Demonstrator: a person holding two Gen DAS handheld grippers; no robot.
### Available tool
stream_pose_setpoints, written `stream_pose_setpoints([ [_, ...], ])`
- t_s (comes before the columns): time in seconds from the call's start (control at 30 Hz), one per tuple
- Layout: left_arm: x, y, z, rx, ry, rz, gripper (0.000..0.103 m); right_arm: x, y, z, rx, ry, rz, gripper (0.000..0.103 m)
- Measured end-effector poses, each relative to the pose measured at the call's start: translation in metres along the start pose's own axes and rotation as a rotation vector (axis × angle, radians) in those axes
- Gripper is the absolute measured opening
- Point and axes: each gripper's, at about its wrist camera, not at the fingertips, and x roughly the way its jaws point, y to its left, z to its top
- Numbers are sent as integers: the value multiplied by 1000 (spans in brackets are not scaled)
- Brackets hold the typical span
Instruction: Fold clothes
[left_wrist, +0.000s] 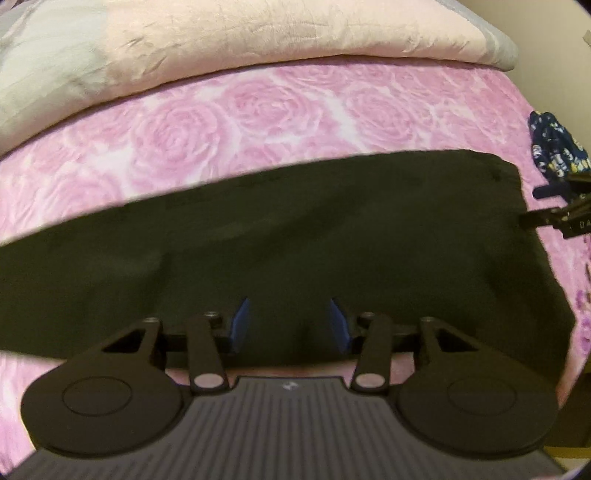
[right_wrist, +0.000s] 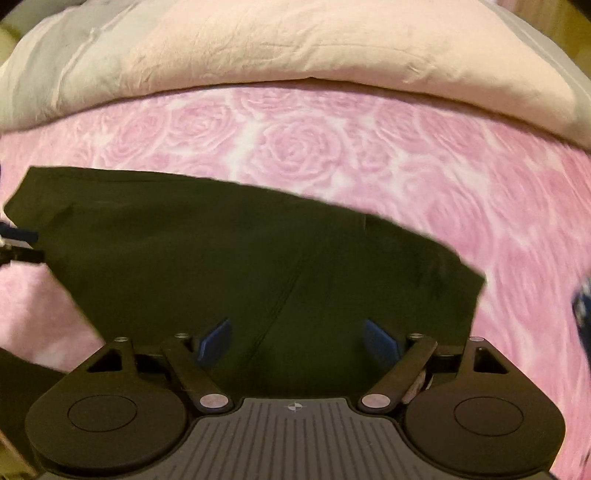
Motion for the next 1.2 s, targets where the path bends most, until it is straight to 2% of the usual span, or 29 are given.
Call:
stream_pose_setpoints([
  [0.2,47,12,43,147,-65,-8,41,52,-27,43,-137,-53,31,82],
  [0.33,73,31,66,249,-75,-3,41,84,-42,66,-223,-45,56,82],
  [0.43,84,46,75,307,-54,-28,42,101,-55,74,-256,-7,114,82],
  [0.53,96,61,77,343,6,-60,42,112,-64,76,-271,27,181,82],
  [0.67,102,75,76,336,22,-128,42,121,-66,77,-291,54,235,82],
  [0.73,102,78,75,347,19,-146,31,120,-65,76,-302,50,232,68],
  [0.77,100,76,74,366,16,-139,18,119,-64,75,-306,46,228,61],
  [0.8,98,74,72,386,15,-130,9,116,-64,75,-303,40,227,43],
  [0.83,95,71,71,400,12,-123,6,111,-65,73,-293,32,227,30],
  [0.93,79,57,57,458,-19,-76,3,93,-56,62,-314,-30,185,23],
  [1.03,45,46,38,442,-85,-33,3,65,-39,43,-348,-125,116,21],
  [1.2,-48,25,-36,370,-211,20,2,-10,3,-17,-411,-308,-7,20],
])
